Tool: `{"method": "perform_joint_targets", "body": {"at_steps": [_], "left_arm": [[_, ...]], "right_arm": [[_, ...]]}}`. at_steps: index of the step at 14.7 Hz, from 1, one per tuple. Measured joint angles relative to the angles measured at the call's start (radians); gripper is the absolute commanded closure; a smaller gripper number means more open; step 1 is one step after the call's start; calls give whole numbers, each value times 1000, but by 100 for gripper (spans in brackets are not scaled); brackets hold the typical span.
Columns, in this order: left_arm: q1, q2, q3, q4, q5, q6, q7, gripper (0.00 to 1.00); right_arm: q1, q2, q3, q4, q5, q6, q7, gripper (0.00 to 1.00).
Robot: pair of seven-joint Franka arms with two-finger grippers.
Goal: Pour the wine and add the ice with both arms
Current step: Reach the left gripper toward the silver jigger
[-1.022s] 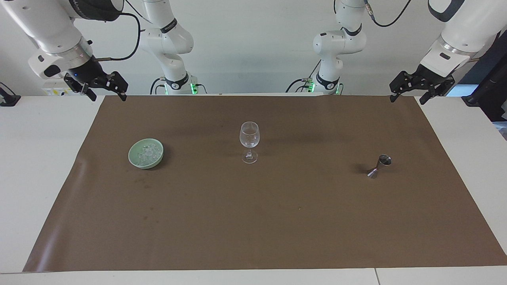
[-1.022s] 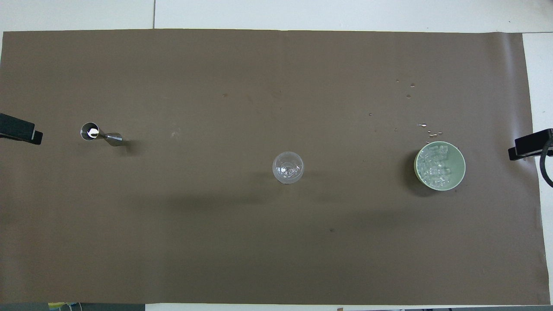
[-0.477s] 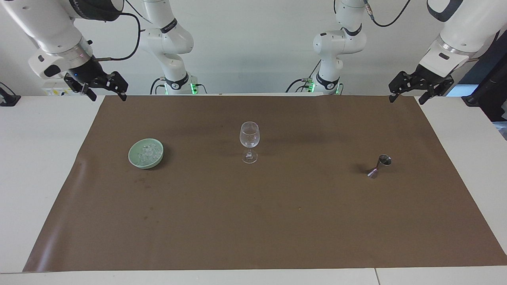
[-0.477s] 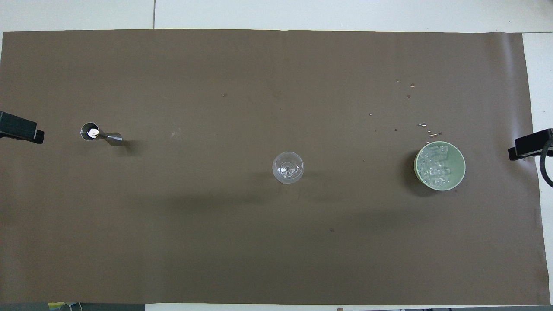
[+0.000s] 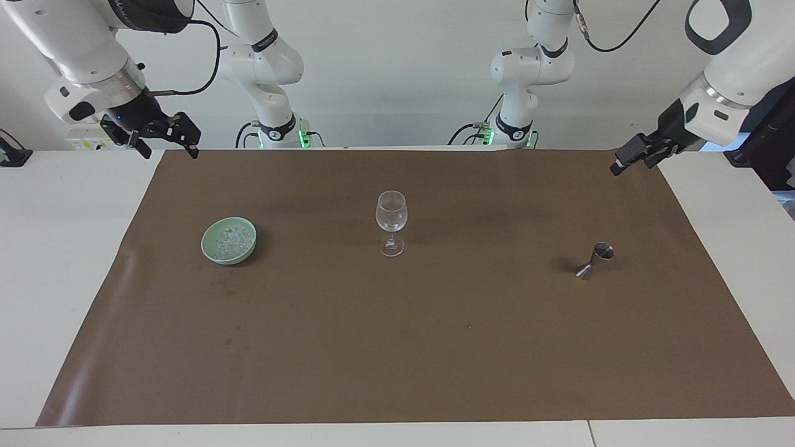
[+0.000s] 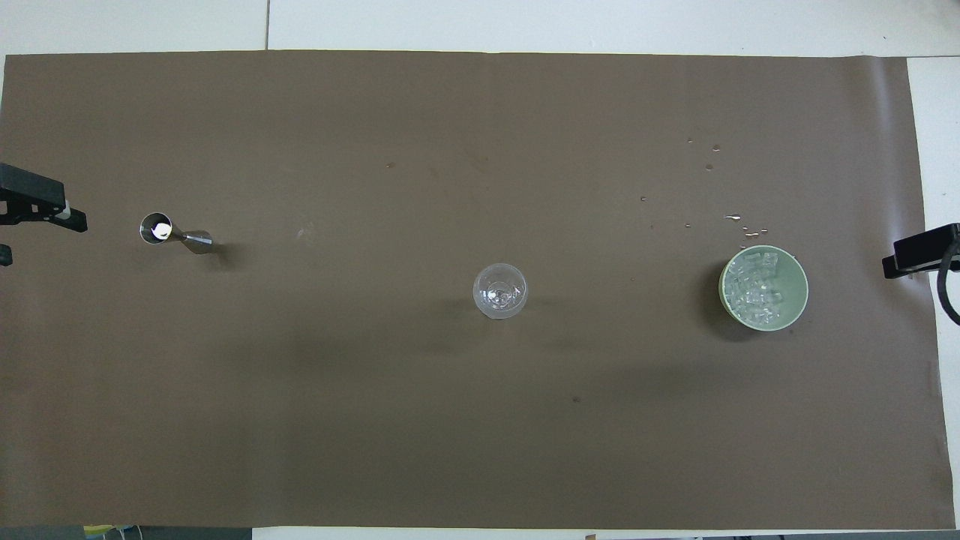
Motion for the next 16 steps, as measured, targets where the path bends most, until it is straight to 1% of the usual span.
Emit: {"method": "perform_joint_targets", "body": {"at_steps": [2, 5, 8, 10, 12, 14, 16], "left_arm": [[0, 61, 86, 17, -84, 2, -128, 0], [-4, 173, 166, 75, -198, 19, -327, 0], [-6, 249, 248, 99, -352, 41, -519, 0], [7, 275, 269, 88, -418, 67, -625, 0], [21, 286, 271, 34, -494, 170, -718, 0], [22, 293, 271, -10, -522, 212, -744, 0], [31, 306, 271, -27, -532, 218, -756, 0]], "right_arm": [[0, 0, 0, 0, 0, 0, 0, 0], [0, 0, 0, 0, 0, 0, 0, 0], [0, 0, 0, 0, 0, 0, 0, 0], [0, 0, 0, 0, 0, 0, 0, 0], [0, 0, 0, 0, 0, 0, 0, 0], [0, 0, 0, 0, 0, 0, 0, 0], [0, 0, 0, 0, 0, 0, 0, 0]]}}
